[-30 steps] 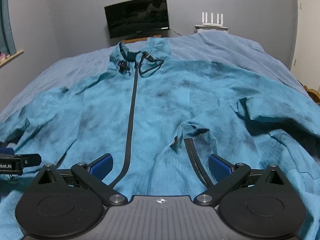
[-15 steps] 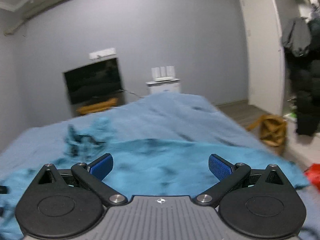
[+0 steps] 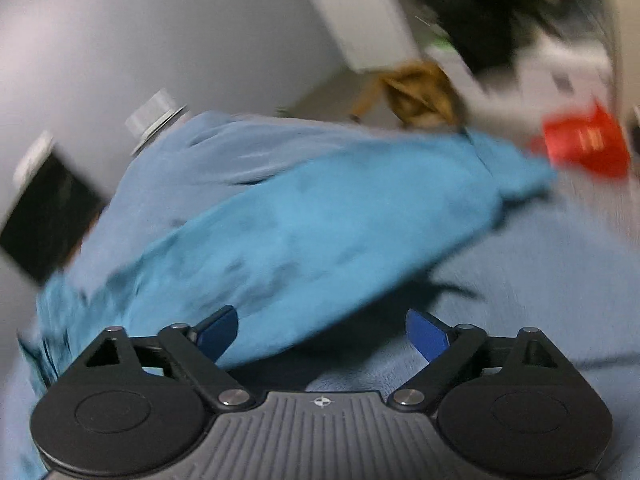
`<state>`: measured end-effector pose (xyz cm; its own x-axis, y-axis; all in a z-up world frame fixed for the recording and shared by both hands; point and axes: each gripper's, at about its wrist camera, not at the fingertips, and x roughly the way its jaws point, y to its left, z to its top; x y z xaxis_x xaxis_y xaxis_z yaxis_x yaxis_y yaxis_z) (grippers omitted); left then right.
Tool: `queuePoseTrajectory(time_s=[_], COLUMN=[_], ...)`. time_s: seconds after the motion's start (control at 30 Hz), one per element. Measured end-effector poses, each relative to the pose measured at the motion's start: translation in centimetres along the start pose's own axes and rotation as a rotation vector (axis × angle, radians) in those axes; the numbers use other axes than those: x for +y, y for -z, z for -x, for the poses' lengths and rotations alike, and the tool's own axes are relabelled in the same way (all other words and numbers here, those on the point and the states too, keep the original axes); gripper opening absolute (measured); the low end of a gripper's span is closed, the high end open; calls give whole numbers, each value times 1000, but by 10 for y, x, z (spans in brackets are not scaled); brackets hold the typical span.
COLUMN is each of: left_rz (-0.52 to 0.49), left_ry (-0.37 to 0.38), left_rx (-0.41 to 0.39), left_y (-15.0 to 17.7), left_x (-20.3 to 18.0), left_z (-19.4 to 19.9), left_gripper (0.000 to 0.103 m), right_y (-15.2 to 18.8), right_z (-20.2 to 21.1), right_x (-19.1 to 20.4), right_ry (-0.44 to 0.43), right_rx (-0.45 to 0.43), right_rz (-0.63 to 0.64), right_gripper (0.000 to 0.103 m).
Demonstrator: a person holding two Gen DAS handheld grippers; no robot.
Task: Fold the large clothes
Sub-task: 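Grasp the teal jacket's sleeve with the right gripper and lift it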
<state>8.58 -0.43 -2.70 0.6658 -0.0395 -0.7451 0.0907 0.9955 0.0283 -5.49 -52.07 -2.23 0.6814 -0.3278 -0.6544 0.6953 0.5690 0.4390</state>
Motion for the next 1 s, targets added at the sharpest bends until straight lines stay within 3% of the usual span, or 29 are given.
queuePoseTrajectory(time_s=[0.17,0.37,0.53,0.57,0.6,0.7,0.87,1.0], left_rz=[61,90,86,85,84,80,82,90], left_ry=[35,53,58,58,59,60,69,78], left_rx=[48,68,75,73,72,64,52,46], left_y=[-1,-2,-2,-2,-2,-1,-1,-1], left_x=[10,15,14,14,14,13,13,14], left_z=[-14,-22,-26,-26,-25,-24,-21,-21], left_gripper=[103,103,103,103,103,103,103,103], right_y=[1,-14,-31,-37,-40,-48,-59,-58], right_z=[-31,-48,-63,-70,-69,-57,-18,16], right_x=[-21,-23,-18,-13,-6,22,88,156], right_ry=[4,61,17,9,16,10,-12,-111], right_rx=[-13,-94,-64,-56,-55,-82,-236,-348], right_rz=[-158,-141,-154,-148,-129,-53,145,298], right_gripper=[70,56,37,22,15,8,6,5])
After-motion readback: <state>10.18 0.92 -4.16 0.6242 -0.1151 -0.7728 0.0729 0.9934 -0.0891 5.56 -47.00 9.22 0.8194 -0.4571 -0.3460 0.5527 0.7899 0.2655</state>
